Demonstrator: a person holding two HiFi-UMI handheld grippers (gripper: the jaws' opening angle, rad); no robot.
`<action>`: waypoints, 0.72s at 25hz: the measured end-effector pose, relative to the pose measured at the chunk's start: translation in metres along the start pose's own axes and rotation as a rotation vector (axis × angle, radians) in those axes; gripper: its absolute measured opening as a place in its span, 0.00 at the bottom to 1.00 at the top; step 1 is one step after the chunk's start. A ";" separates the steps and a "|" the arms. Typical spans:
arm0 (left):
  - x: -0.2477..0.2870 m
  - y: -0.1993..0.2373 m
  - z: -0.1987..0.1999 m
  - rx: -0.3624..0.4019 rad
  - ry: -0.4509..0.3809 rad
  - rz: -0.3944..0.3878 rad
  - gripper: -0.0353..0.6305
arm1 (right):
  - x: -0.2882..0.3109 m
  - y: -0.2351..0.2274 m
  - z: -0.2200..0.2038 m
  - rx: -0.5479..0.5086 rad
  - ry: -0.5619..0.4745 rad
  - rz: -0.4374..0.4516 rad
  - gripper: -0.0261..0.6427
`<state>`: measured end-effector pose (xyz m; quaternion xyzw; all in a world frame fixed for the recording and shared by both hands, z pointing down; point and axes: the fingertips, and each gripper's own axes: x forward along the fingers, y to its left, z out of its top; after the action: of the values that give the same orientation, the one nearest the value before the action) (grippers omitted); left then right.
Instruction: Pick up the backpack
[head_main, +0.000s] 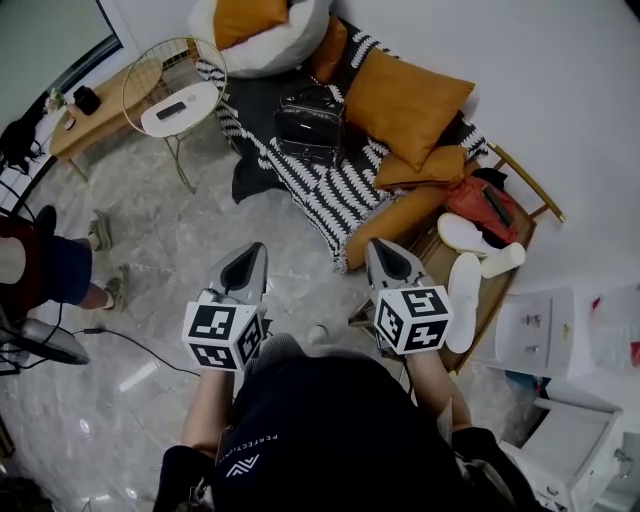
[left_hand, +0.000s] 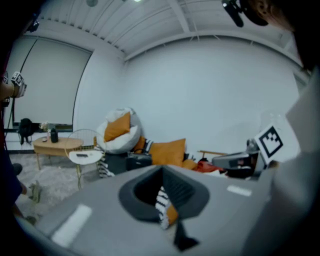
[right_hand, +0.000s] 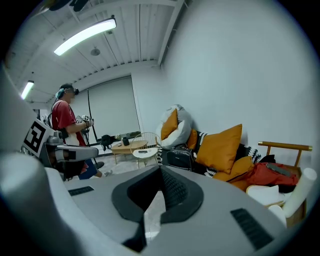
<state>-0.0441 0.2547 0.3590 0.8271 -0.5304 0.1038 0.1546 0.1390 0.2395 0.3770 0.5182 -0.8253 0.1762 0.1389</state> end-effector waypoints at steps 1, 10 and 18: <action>0.001 -0.002 0.000 0.001 0.000 -0.002 0.06 | 0.000 -0.002 0.000 0.000 -0.001 -0.001 0.03; 0.011 0.000 0.004 -0.011 -0.013 0.015 0.06 | 0.010 -0.003 -0.004 -0.029 0.024 0.029 0.03; 0.018 0.018 0.002 -0.014 0.010 0.048 0.06 | 0.029 -0.003 -0.004 -0.015 0.036 0.047 0.03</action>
<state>-0.0533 0.2322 0.3660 0.8125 -0.5500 0.1078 0.1605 0.1297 0.2167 0.3933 0.4945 -0.8358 0.1828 0.1535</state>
